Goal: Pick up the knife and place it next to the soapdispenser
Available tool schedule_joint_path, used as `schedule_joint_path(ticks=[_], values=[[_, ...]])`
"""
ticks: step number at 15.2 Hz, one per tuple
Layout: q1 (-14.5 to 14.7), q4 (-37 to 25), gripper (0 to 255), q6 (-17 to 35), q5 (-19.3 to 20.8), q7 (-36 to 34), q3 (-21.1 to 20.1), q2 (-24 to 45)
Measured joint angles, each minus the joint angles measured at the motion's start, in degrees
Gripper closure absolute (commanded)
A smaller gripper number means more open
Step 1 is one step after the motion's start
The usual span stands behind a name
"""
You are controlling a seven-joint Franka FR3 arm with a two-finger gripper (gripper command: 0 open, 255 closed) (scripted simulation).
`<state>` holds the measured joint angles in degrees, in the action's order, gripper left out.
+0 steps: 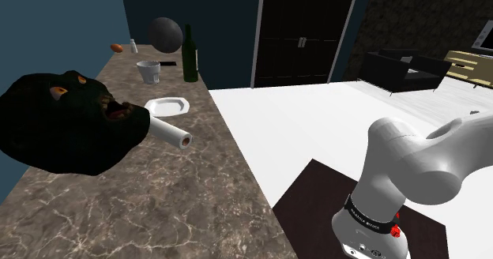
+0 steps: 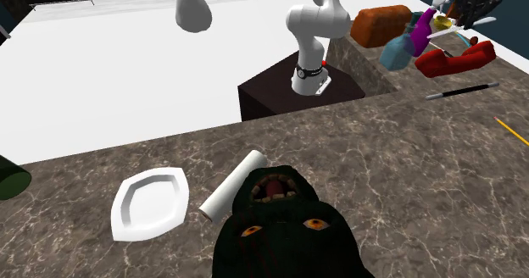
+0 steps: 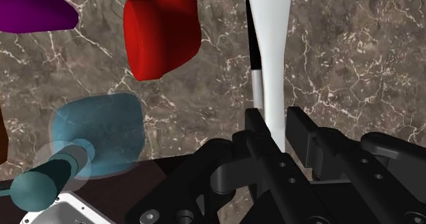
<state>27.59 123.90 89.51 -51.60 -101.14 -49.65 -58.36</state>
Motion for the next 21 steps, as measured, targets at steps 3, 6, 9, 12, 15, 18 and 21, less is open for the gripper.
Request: schedule_joint_path(ticks=[3, 6, 9, 12, 15, 18, 21], values=[[0.58, 2.25, 255, 1.38, -0.98, 0.56, -0.87, -0.9], [1.05, 4.61, 255, 3.05, -2.16, 1.25, -2.07, -1.69], [1.21, 6.26, 255, 4.58, -3.31, 1.72, -3.45, -2.11], [1.71, 8.4, 255, 6.2, -4.62, 2.29, -4.81, -2.8], [1.99, 10.25, 255, 7.77, -5.9, 2.94, -6.19, -3.23], [2.3, 11.84, 255, 9.17, -7.13, 3.44, -7.52, -3.61], [2.5, 13.48, 255, 10.83, -8.63, 4.04, -9.23, -3.88]])
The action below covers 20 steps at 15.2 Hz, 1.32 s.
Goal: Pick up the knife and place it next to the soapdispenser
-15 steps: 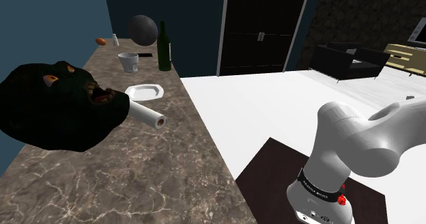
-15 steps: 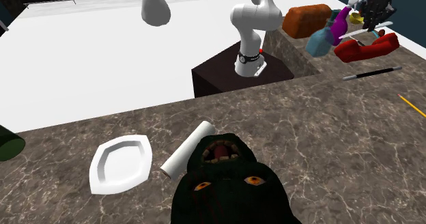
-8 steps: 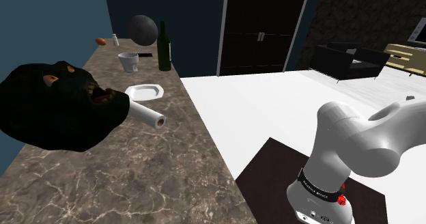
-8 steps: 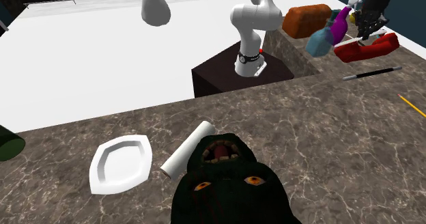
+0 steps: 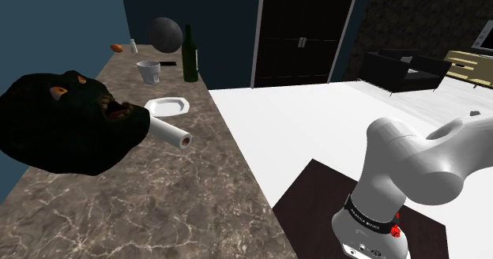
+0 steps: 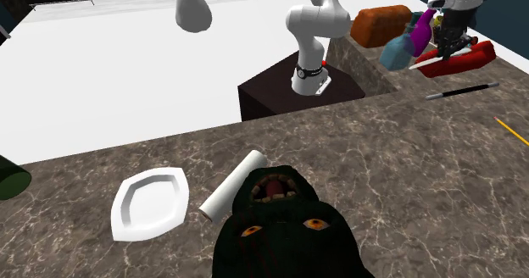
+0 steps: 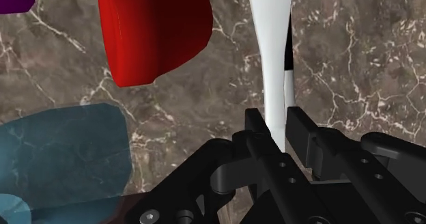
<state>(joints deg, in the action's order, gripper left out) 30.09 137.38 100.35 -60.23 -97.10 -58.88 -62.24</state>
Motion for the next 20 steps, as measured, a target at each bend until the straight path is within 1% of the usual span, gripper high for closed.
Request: schedule_joint_path(ticks=[8, 18, 20], values=[[0.55, 3.91, 255, 4.2, -4.19, 1.48, -4.67, -0.5], [-0.01, 7.6, 255, 9.71, -10.23, 3.95, -11.67, -0.12], [-0.51, 7.92, 255, 10.75, -11.43, 4.51, -13.2, 0.13]])
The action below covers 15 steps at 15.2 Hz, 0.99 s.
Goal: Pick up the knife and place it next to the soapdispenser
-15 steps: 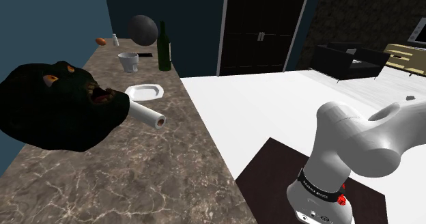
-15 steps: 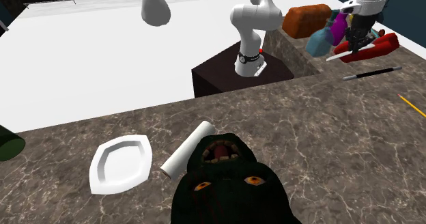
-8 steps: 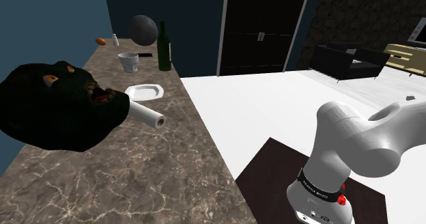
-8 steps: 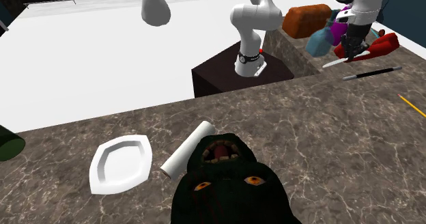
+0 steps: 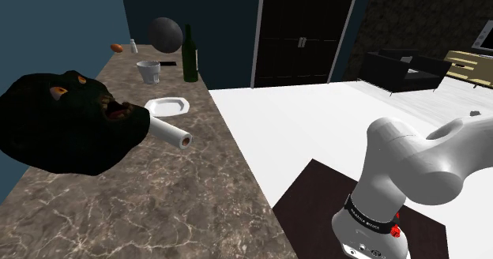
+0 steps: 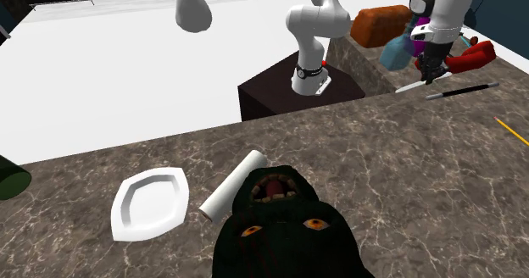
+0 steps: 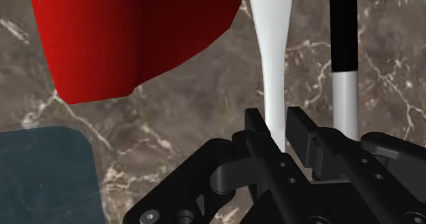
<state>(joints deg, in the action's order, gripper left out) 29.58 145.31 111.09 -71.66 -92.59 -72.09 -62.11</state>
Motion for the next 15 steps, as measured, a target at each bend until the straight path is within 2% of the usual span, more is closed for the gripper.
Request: schedule_joint_path(ticks=[3, 8, 9, 15], values=[[-0.4, 0.73, 255, 1.55, -1.96, 0.8, -2.24, 0.2], [-0.53, 0.85, 255, 1.85, -2.33, 0.97, -2.68, 0.26], [-0.53, 0.85, 0, 1.85, -2.34, 0.97, -2.69, 0.26], [-0.55, 0.87, 0, 1.86, -2.35, 0.98, -2.72, 0.27]])
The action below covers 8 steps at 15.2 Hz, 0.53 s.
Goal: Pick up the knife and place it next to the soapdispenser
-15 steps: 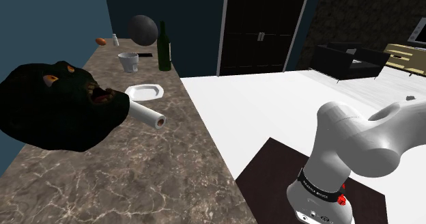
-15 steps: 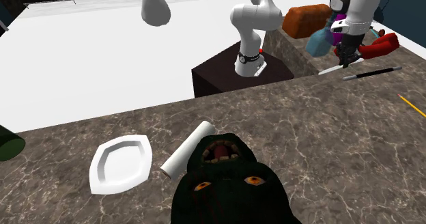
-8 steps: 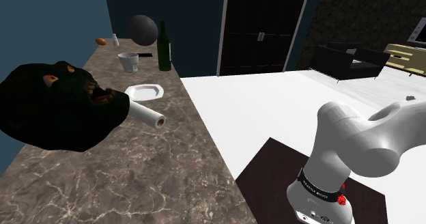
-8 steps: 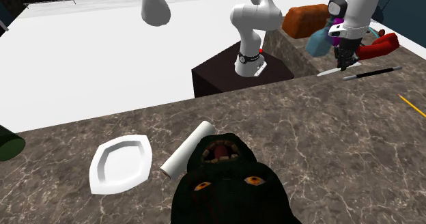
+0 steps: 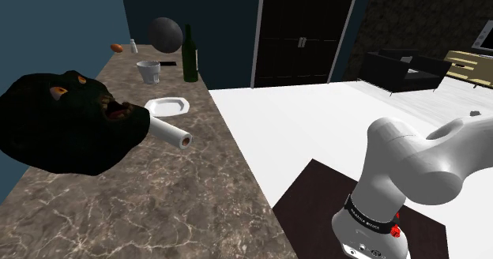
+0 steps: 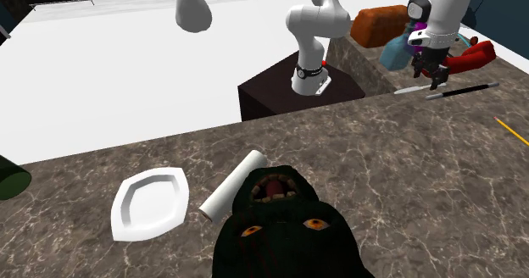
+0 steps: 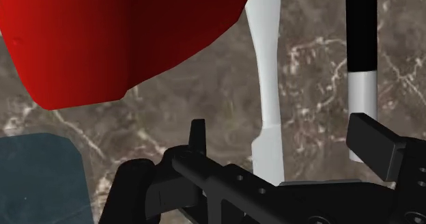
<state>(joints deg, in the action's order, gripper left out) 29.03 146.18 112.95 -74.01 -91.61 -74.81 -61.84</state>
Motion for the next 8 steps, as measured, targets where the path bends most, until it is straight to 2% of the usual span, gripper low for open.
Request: schedule_joint_path(ticks=[4, 8], values=[[2.17, -0.44, 0, -3.94, 4.87, -1.46, 6.51, -0.96], [2.9, -0.59, 0, -5.21, 6.27, -1.98, 8.39, -1.38]])
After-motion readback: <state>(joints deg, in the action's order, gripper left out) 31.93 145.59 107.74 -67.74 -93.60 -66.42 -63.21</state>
